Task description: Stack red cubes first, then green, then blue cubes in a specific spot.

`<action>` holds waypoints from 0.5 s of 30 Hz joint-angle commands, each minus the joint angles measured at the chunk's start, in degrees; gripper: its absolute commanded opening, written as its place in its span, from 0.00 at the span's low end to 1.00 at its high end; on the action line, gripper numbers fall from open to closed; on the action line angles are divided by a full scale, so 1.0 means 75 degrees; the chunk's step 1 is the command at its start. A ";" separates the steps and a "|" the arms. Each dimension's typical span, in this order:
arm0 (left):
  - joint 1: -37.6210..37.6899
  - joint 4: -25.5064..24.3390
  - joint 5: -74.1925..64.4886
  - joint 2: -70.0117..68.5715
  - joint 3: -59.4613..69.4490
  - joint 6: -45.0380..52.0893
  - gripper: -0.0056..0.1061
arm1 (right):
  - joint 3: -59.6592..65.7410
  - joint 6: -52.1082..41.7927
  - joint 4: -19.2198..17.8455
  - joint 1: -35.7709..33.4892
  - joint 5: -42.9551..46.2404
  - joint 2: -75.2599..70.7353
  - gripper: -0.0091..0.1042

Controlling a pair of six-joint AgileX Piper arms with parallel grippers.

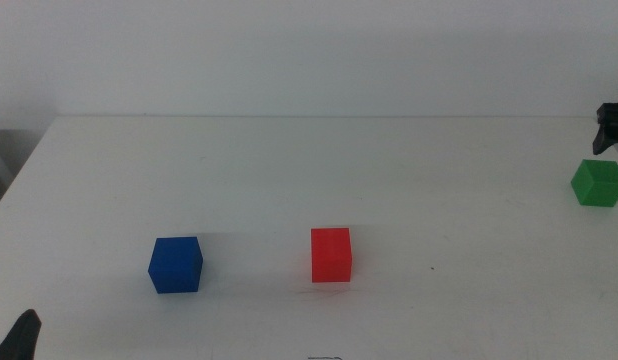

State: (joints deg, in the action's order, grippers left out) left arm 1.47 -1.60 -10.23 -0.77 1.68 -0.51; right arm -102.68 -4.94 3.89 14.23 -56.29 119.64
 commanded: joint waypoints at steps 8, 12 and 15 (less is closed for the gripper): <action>0.0005 0.0004 0.0639 -0.0151 -0.0023 -0.0062 0.89 | -0.0266 -0.0129 0.0071 0.0040 0.0604 -0.0108 0.80; 0.0005 0.0004 0.0639 -0.0151 -0.0023 -0.0062 0.89 | -0.0266 -0.0129 0.0097 0.0040 0.0643 0.0030 0.80; 0.0005 0.0004 0.0639 -0.0151 -0.0023 -0.0062 0.89 | -0.0266 -0.0129 0.0160 0.0040 0.0643 0.0184 0.80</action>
State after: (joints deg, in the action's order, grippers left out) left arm 1.47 -1.60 -10.23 -0.77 1.68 -0.51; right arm -102.68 -5.00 4.76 14.23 -53.23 124.17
